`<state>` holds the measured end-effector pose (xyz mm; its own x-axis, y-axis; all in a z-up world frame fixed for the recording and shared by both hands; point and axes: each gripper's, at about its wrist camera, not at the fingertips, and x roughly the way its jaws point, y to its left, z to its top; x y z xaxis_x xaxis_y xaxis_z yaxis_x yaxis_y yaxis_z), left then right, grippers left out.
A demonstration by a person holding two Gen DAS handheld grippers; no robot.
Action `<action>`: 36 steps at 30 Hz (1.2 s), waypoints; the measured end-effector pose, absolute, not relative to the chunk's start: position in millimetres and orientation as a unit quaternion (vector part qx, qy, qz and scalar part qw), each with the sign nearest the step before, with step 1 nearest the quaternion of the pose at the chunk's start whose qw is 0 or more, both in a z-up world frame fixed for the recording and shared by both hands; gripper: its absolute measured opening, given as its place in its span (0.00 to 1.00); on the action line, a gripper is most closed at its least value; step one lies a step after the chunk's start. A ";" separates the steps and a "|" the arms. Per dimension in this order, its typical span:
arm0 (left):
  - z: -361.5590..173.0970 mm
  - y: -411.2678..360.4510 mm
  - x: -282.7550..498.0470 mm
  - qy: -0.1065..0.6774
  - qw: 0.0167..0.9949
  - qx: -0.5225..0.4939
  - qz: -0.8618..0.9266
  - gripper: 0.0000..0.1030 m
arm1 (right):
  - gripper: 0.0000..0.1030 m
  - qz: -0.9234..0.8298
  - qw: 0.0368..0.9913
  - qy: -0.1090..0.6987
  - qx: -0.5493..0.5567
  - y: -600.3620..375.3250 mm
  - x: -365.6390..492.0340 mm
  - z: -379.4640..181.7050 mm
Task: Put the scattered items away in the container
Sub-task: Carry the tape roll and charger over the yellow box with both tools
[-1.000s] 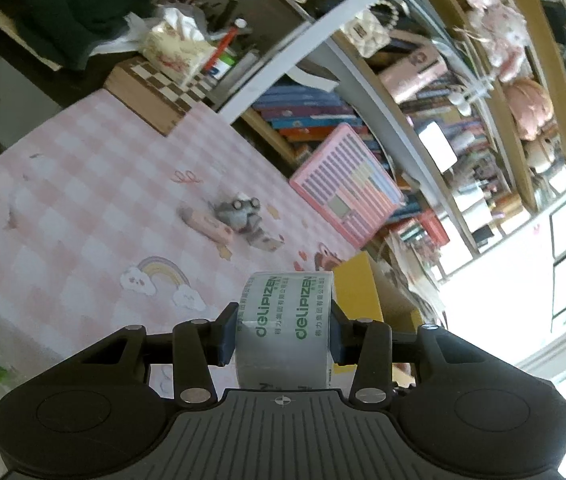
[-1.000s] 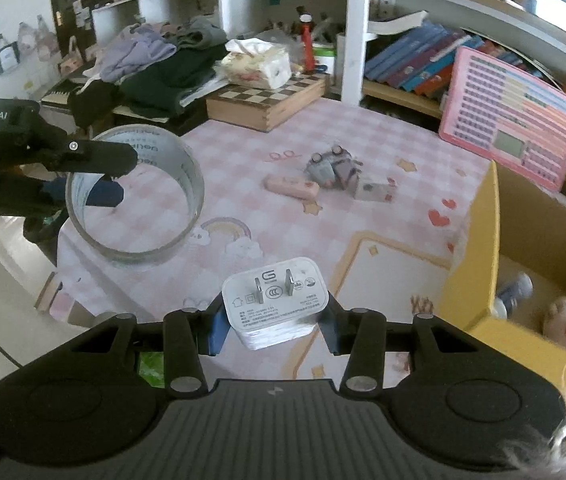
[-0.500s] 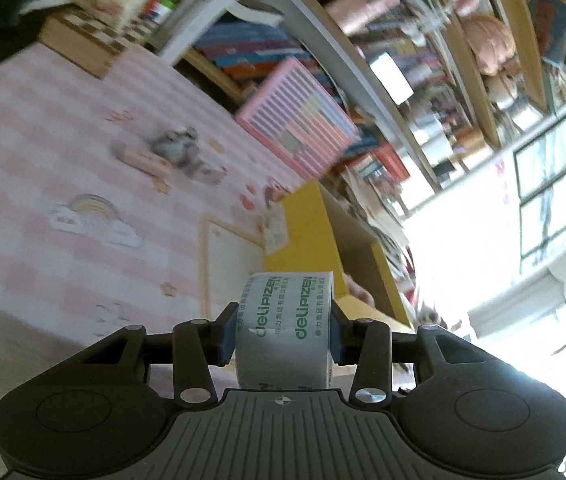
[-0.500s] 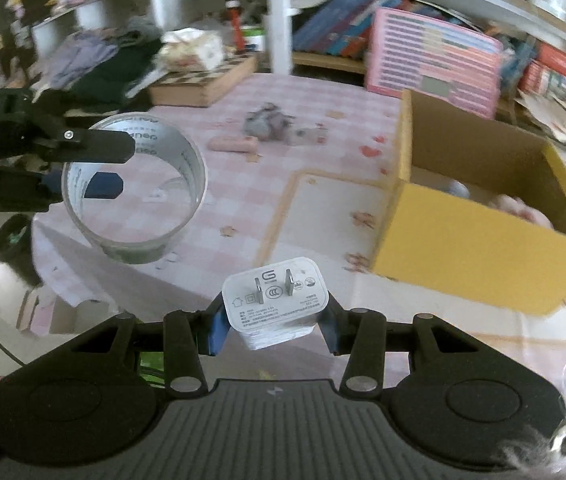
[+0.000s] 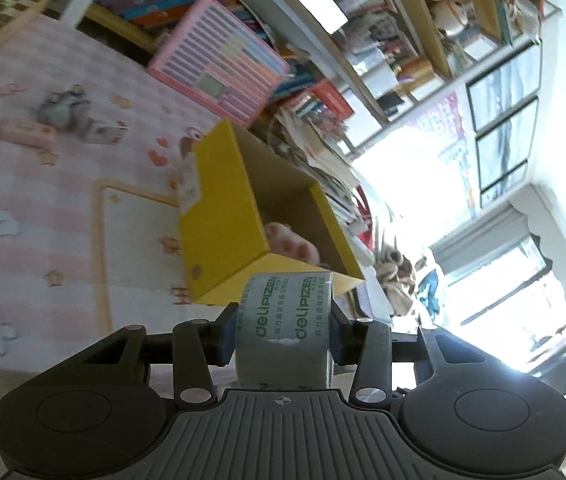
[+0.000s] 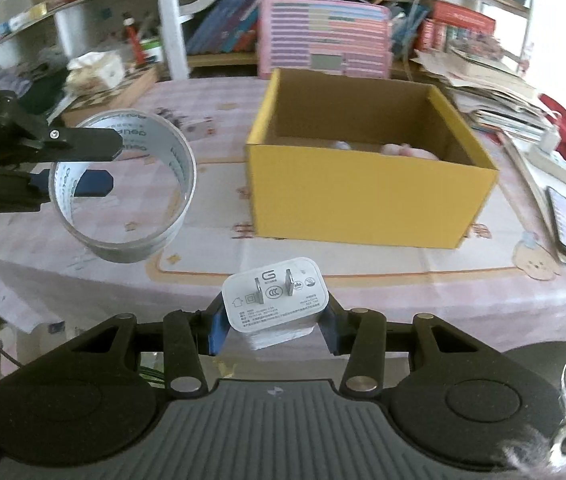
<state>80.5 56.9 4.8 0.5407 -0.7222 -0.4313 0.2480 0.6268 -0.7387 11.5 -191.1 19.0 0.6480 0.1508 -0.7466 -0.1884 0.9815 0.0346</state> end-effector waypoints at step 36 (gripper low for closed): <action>25.1 -71.9 213.0 0.327 0.882 -0.184 -0.286 0.41 | 0.42 0.116 0.935 0.332 -0.044 -302.8 194.7 56.3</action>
<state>213.0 -71.9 25.1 0.6231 -0.6241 -0.4714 0.3841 0.7692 -0.5107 194.7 -302.8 56.3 0.7523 0.1884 -0.6313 -0.2464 0.9692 -0.0044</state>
